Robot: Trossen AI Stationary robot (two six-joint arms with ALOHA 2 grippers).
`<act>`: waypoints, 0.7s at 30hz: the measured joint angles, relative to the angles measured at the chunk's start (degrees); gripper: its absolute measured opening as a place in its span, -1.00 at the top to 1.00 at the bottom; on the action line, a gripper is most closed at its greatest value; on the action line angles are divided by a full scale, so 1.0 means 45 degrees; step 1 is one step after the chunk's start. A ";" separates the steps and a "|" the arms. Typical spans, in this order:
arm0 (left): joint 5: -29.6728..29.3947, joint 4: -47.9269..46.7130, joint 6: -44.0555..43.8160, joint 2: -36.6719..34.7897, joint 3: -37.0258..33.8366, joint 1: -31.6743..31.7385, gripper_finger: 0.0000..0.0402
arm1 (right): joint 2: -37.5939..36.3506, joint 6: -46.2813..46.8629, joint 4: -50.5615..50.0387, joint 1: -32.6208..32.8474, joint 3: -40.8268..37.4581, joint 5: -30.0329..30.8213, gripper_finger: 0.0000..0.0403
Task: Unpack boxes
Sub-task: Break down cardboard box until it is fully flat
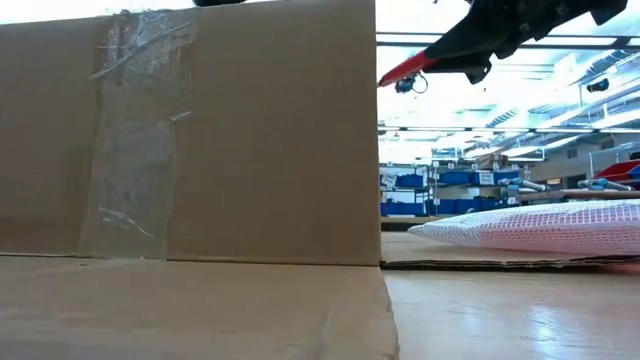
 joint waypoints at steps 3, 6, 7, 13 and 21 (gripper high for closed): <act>-0.0157 0.0063 0.0010 0.0134 0.0015 -0.0238 0.22 | 0.0168 -0.0169 0.0194 0.0000 0.0006 0.0004 0.35; -0.0284 0.0158 0.0016 0.0438 0.0010 -0.0509 0.22 | 0.0673 -0.0672 0.0181 0.0026 0.0027 0.0018 0.35; -0.0289 0.0278 0.0039 0.0530 0.0010 -0.0622 0.22 | 0.0809 -0.0771 0.0240 0.0079 0.0053 -0.0012 0.35; -0.0323 0.0287 -0.0393 0.1020 0.0010 -0.1179 0.22 | 0.0743 -0.0796 0.0417 0.0175 0.0029 -0.0183 0.35; -0.1120 0.0590 -0.1012 0.0996 0.0015 -0.1657 0.22 | -0.0539 -0.0882 -0.0162 0.0175 -0.0010 -0.0238 0.35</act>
